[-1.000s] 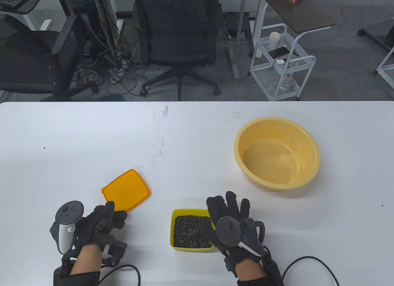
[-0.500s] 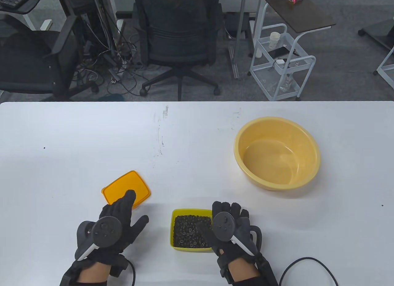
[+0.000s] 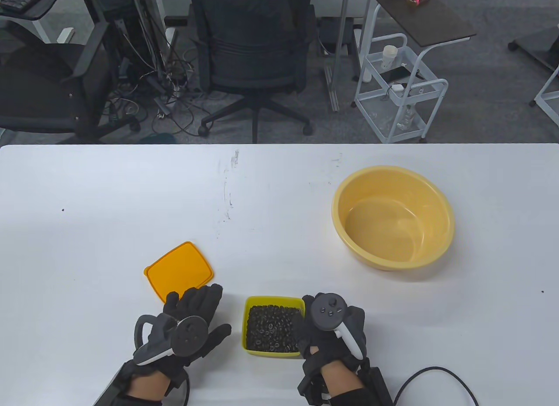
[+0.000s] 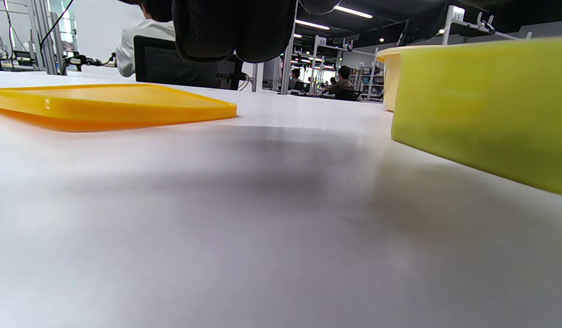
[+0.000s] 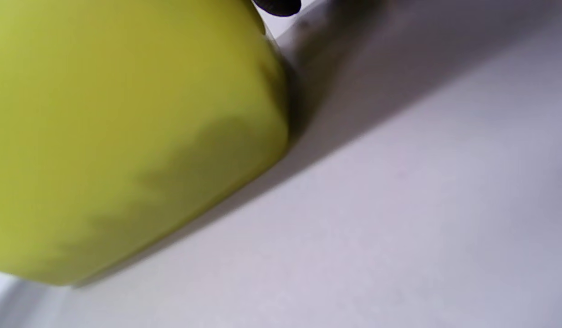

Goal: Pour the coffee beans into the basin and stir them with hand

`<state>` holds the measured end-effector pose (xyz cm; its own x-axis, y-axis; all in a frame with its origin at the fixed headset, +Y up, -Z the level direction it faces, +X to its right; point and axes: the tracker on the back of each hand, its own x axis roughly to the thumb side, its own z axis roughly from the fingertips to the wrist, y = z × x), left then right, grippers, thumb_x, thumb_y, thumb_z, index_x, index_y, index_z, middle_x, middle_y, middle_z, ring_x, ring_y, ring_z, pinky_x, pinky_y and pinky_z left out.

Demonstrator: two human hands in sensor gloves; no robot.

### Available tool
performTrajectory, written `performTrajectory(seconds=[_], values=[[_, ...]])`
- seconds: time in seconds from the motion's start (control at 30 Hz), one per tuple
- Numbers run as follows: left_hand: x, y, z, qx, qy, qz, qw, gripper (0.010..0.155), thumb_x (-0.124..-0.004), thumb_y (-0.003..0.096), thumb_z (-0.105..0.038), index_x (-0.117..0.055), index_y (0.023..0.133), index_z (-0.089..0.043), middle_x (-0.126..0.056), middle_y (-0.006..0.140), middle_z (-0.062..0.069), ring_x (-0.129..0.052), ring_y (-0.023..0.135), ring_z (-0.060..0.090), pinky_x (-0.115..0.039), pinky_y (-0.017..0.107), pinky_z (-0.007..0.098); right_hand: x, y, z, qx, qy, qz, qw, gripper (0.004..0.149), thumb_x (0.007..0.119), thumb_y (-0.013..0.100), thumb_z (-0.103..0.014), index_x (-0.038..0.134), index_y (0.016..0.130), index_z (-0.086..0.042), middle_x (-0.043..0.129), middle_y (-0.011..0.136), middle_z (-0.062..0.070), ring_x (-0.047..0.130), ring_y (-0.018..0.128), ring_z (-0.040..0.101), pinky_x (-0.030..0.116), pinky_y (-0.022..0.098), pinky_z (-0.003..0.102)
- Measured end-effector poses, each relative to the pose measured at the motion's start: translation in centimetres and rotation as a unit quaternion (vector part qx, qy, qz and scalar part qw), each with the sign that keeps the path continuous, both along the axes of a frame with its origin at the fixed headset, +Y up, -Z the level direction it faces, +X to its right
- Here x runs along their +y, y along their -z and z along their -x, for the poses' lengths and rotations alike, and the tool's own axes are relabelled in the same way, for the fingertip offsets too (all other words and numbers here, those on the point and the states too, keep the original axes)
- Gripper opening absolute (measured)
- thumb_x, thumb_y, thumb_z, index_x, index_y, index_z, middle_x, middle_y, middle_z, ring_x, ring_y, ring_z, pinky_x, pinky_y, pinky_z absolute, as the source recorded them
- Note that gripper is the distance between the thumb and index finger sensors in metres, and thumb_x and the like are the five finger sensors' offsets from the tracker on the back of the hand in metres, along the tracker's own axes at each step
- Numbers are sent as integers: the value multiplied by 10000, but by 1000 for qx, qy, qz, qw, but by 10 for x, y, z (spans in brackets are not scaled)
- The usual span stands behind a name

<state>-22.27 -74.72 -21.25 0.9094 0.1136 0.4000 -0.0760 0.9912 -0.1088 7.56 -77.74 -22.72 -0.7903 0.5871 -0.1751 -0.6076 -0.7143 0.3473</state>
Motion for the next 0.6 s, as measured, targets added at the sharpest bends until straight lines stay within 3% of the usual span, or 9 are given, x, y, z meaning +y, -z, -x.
performTrajectory(seconds=[0.13,0.17,0.23,0.4,0.6], values=[[3,-3,3,-6,-18,0,1000,825,-530,514,-691,-286,1140,-212,-578,1146,162,-692,1039,444,-448,747,661,28,5,-13,-31,17,-10,999,656,529,555,-346,368,1012,96,649,894,307,540,908,555,373,647,674],[3,-3,4,-10,-14,-2,1000,824,-529,514,-692,-288,1140,-214,-579,1147,162,-694,1039,442,-448,748,660,34,5,-20,-40,14,-3,999,657,533,555,-344,360,1019,87,653,881,322,620,850,598,398,632,686],[3,-3,3,-15,-12,1,1000,824,-535,512,-690,-294,1140,-214,-586,1145,164,-700,1037,444,-451,746,662,42,4,-31,-23,36,2,999,661,518,557,-354,324,1034,61,647,891,303,754,765,553,433,624,678],[3,-6,-6,-31,-1,0,1000,822,-542,506,-692,-331,1141,-213,-593,1151,170,-715,1010,513,-486,731,667,74,-10,-50,-33,185,-32,982,687,495,571,-373,161,1058,-21,521,918,306,826,647,423,482,599,665],[1,-10,-14,-50,7,0,999,816,-543,507,-692,-353,1141,-214,-619,1138,174,-733,1010,486,-492,731,661,131,15,-113,-157,286,-81,942,705,468,580,-412,102,1057,-44,473,925,299,792,649,407,472,600,653]])
